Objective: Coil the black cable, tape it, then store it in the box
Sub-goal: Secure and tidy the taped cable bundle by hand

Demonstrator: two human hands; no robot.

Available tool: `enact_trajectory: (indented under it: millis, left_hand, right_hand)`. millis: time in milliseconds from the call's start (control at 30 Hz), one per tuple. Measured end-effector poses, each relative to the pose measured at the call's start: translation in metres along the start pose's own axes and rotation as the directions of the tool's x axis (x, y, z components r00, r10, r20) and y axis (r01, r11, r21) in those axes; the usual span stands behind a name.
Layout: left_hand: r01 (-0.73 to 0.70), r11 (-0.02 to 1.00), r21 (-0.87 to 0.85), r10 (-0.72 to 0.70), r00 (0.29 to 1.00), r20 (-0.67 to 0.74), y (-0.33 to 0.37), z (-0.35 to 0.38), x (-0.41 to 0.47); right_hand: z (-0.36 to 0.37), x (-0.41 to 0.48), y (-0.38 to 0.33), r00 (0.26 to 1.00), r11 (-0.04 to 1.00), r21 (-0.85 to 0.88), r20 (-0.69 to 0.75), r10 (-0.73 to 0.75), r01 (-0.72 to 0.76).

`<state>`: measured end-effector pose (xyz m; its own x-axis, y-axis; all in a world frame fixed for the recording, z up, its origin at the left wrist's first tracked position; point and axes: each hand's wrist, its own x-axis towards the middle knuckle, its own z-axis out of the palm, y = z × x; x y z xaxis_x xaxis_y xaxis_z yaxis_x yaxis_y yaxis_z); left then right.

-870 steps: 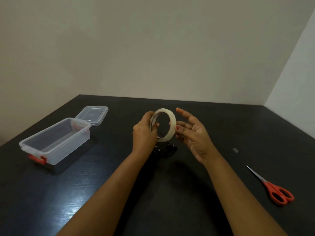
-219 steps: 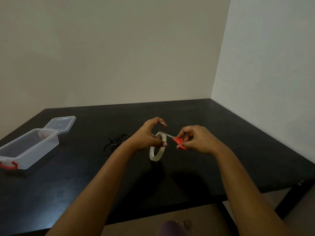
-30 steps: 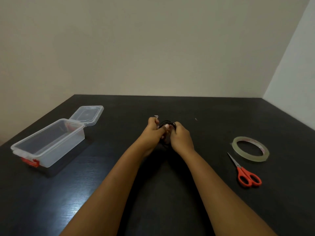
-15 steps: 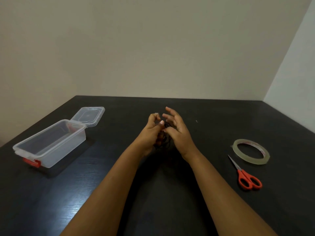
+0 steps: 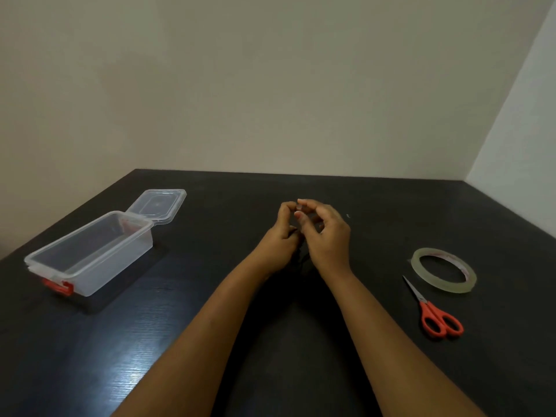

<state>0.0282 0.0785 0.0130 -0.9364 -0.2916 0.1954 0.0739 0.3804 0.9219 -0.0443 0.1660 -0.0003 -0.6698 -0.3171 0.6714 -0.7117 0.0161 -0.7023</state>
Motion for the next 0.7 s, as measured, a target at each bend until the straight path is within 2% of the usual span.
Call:
enact_trajectory:
  millis: [67, 300, 433, 500, 600, 633, 700]
  left_hand:
    - [0.021, 0.999, 0.049, -0.020, 1.000, -0.006, -0.003, -0.001, 0.001]
    - [0.005, 0.994, 0.111, -0.005, 1.000, 0.005, -0.005, 0.000, 0.003]
    - [0.029, 0.999, 0.028, -0.029, 1.000, 0.012, -0.007, -0.001, 0.004]
    - [0.070, 0.997, -0.022, -0.070, 0.998, -0.001, -0.009, -0.003, 0.005]
    - [0.118, 0.988, -0.095, -0.121, 0.992, -0.036, -0.009, -0.008, 0.004]
    - [0.123, 0.984, -0.128, -0.130, 0.990, -0.050, -0.010, -0.009, 0.004]
    - [0.132, 0.974, -0.184, -0.149, 0.986, -0.076, -0.010, -0.010, 0.005]
  right_hand:
    - [-0.002, 0.001, 0.003, 0.999, 1.000, -0.017, -0.047, -0.011, 0.010]
    - [-0.003, 0.003, 0.003, 0.998, 0.999, -0.035, -0.064, 0.022, -0.025]
    - [-0.005, 0.003, 0.000, 0.994, 0.990, 0.114, -0.057, 0.090, -0.083]
    - [-0.007, 0.005, -0.003, 0.983, 0.947, 0.278, -0.043, 0.179, -0.160]
    - [-0.011, 0.010, -0.007, 0.963, 0.823, 0.506, 0.064, 0.263, -0.258]
    - [-0.011, 0.010, -0.008, 0.959, 0.810, 0.514, 0.120, 0.257, -0.281]
    - [-0.007, 0.006, -0.007, 0.951, 0.850, 0.436, 0.216, 0.222, -0.297]
